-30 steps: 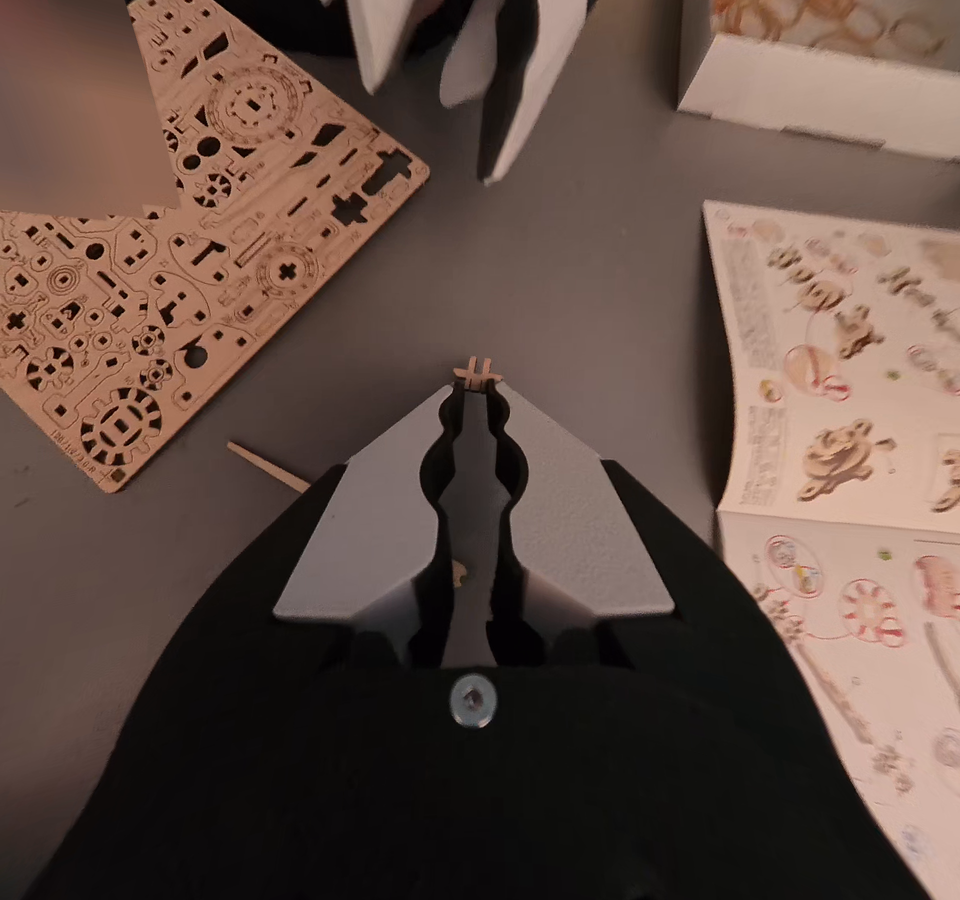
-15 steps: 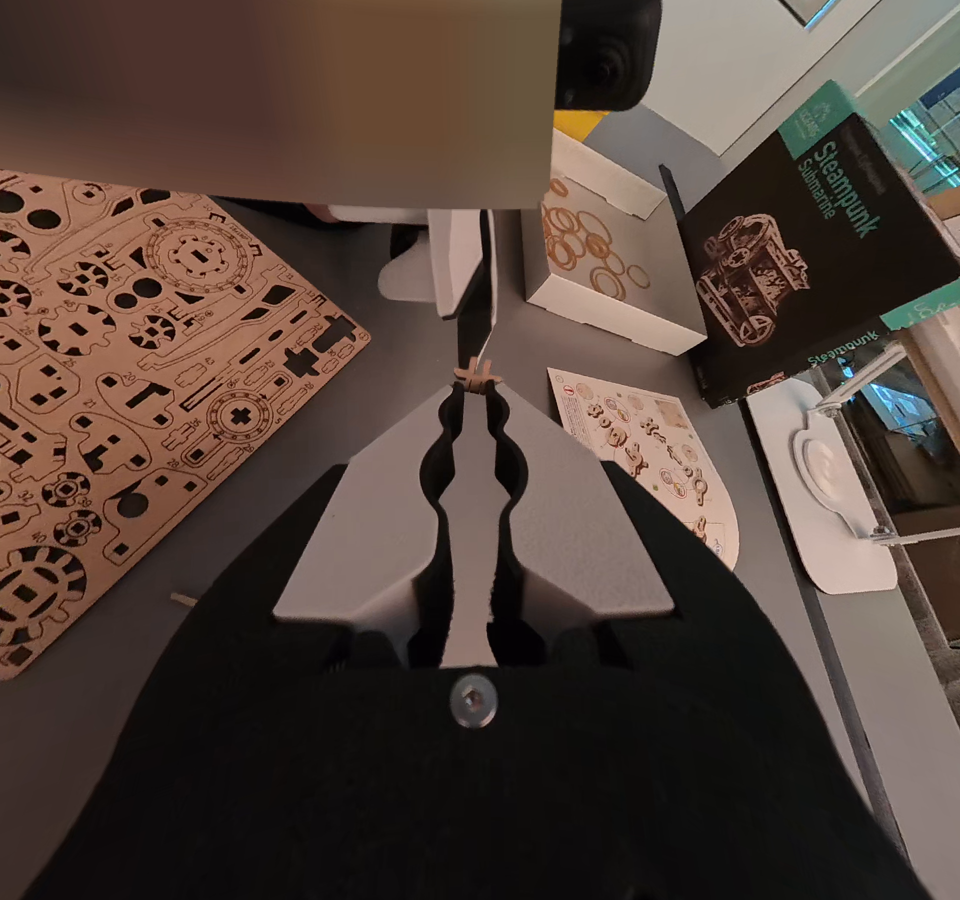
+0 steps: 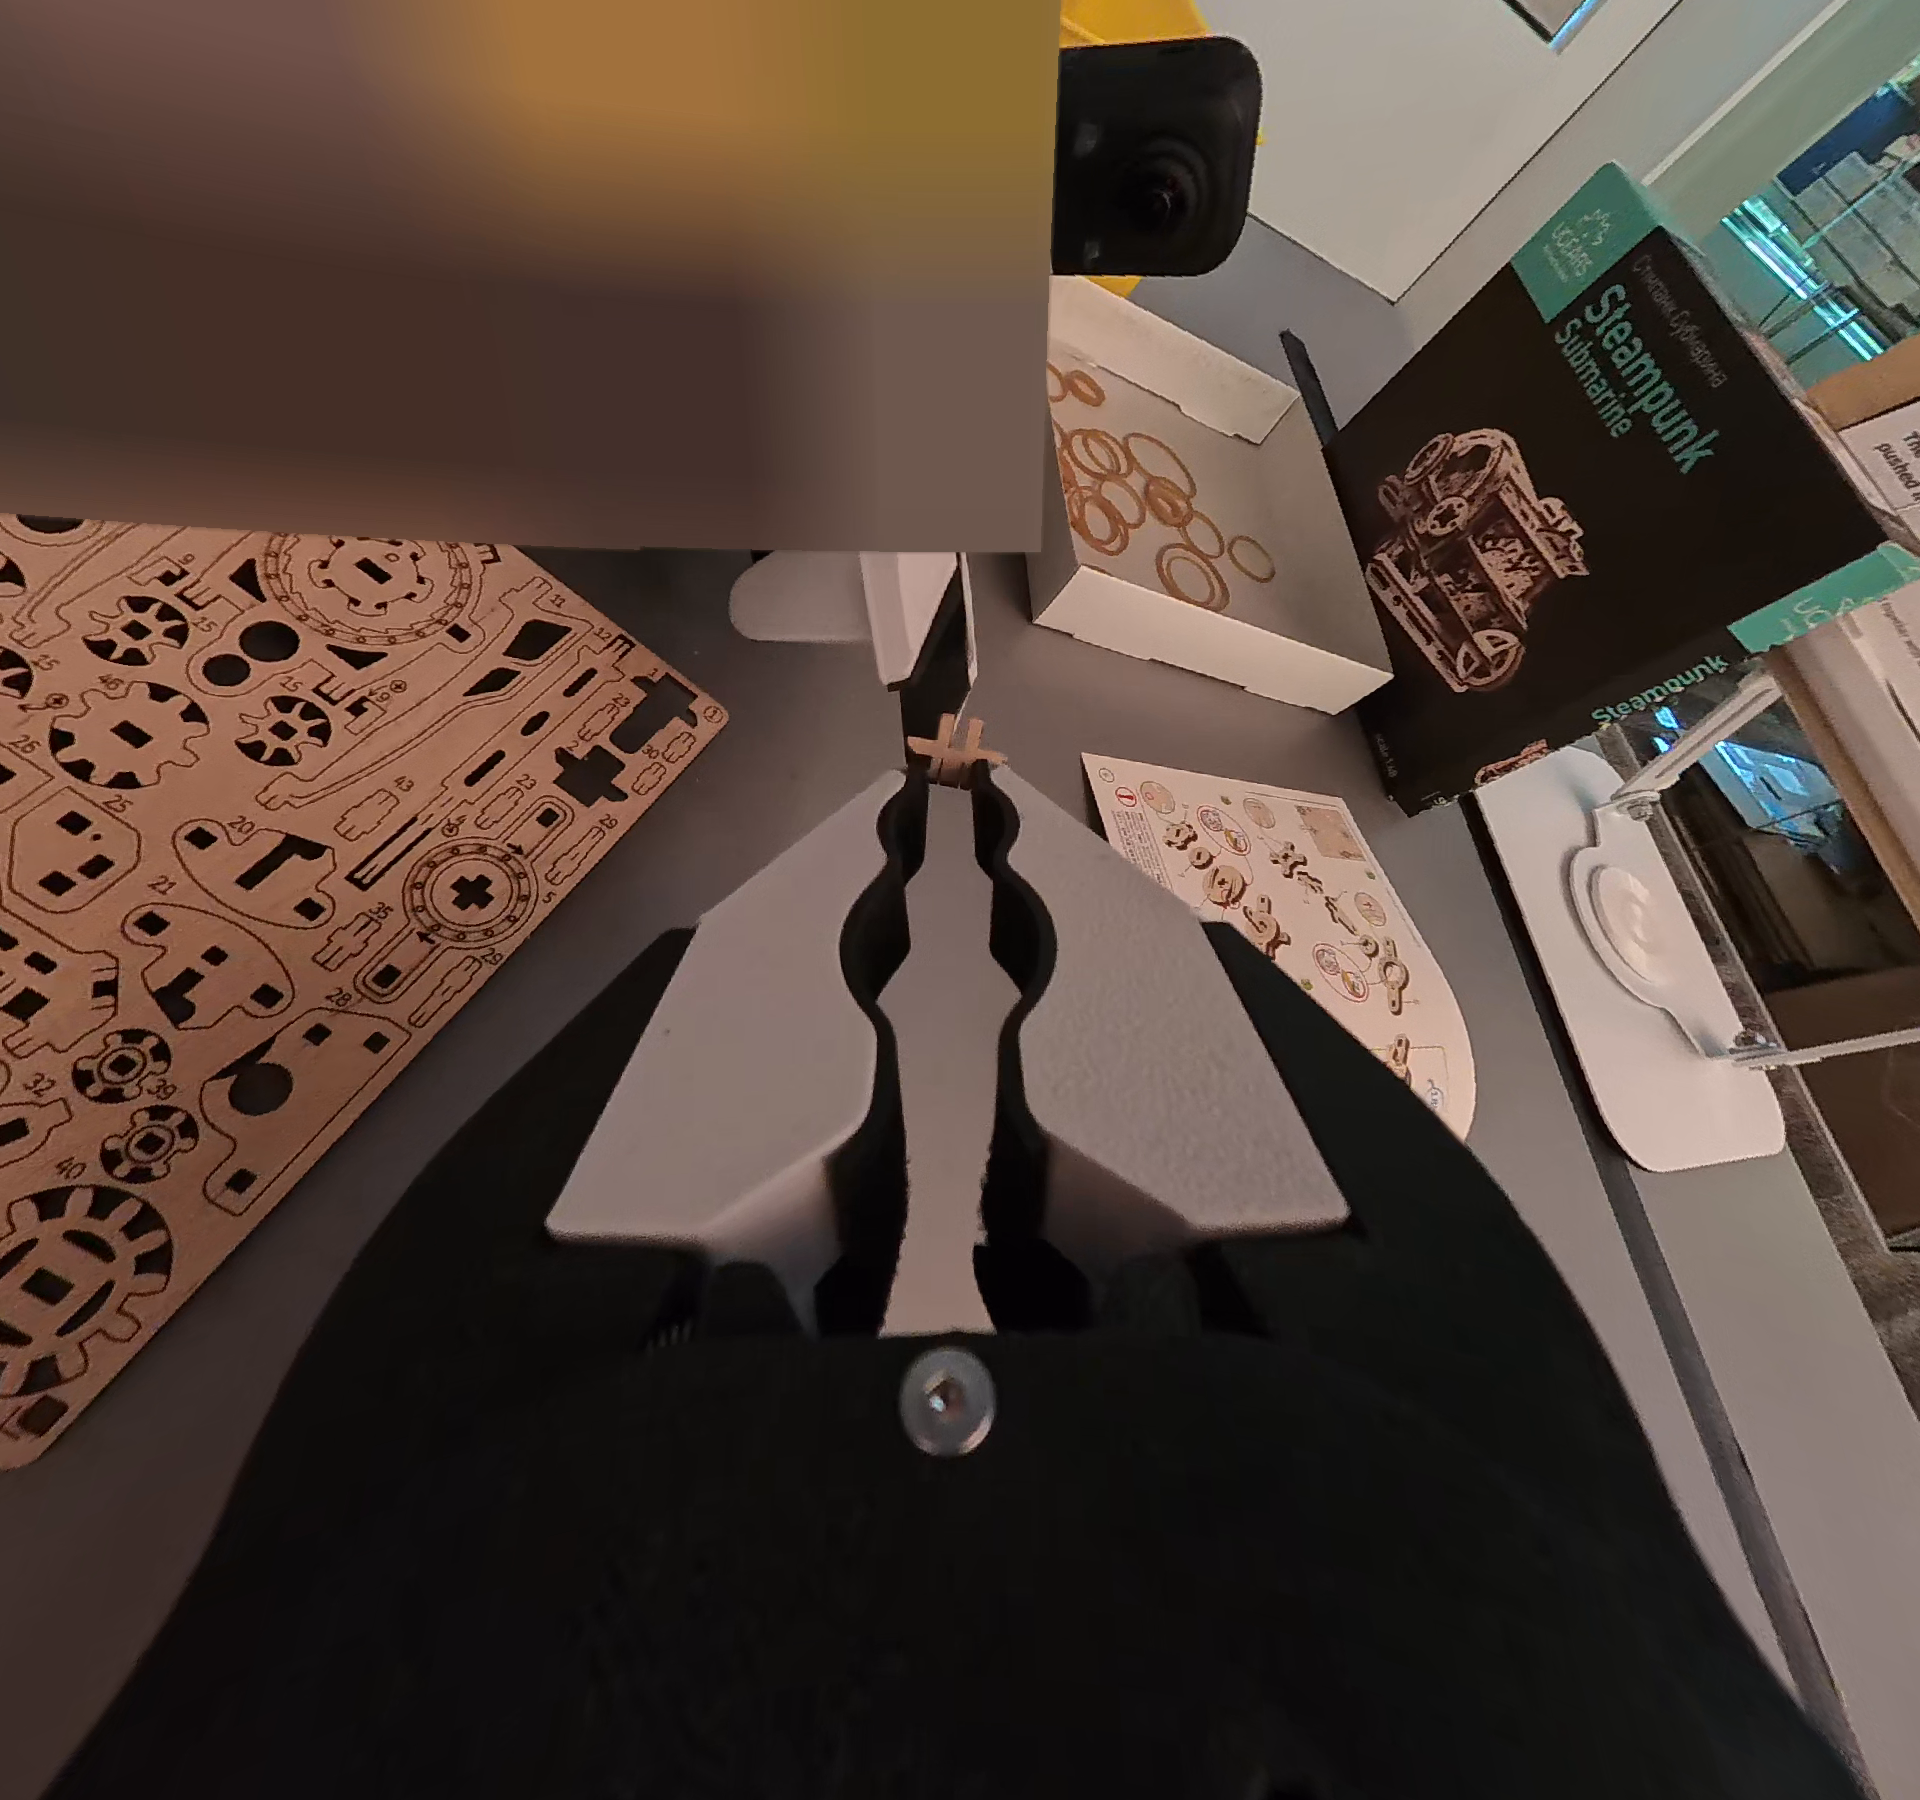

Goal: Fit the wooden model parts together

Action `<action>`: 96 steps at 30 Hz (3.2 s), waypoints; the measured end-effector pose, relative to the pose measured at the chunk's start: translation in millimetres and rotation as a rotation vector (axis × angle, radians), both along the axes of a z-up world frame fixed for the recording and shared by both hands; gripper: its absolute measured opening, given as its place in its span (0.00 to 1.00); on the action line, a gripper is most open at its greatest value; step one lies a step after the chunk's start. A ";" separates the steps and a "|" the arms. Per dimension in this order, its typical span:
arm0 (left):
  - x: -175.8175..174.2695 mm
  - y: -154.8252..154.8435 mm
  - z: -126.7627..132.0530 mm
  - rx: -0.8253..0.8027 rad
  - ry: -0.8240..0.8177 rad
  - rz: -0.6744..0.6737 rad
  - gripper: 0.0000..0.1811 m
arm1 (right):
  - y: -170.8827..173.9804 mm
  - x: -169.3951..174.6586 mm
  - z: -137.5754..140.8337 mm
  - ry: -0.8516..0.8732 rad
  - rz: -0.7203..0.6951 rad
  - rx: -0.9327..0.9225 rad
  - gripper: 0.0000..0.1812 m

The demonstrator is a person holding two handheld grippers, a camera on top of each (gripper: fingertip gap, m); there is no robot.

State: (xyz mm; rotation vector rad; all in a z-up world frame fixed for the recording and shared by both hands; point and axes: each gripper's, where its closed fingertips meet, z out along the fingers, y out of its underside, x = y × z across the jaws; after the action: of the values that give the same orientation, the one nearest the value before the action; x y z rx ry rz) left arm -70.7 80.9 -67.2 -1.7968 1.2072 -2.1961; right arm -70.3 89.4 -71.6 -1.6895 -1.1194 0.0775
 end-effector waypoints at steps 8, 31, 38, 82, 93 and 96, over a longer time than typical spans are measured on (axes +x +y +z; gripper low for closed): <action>-0.3 -2.1 -0.6 -0.007 -0.002 -0.015 0.12 | 0.2 -3.9 -0.7 0.016 0.001 -0.009 0.04; -3.2 -2.8 5.1 -0.047 -0.035 -0.048 0.03 | -1.9 -13.6 8.6 0.078 0.029 0.012 0.04; -6.4 -10.8 2.4 -0.014 -0.009 -0.109 0.00 | -19.9 -11.6 10.4 0.261 0.159 -0.195 0.17; -5.8 -14.9 15.2 0.240 -0.080 -0.068 0.11 | -9.6 -0.3 32.4 1.067 0.174 -0.779 0.01; -8.3 -12.5 19.7 0.179 -0.088 -0.065 0.01 | -12.8 -12.2 25.5 1.005 0.195 -0.783 0.01; -8.7 -15.2 16.4 0.163 -0.067 -0.091 0.00 | -15.7 -12.9 22.0 0.985 0.204 -0.809 0.01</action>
State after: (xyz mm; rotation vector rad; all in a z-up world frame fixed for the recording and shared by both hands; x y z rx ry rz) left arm -79.4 65.8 -50.8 -1.6245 1.4341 -2.1146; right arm -83.2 73.7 -49.7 -1.8103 -0.4797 1.4840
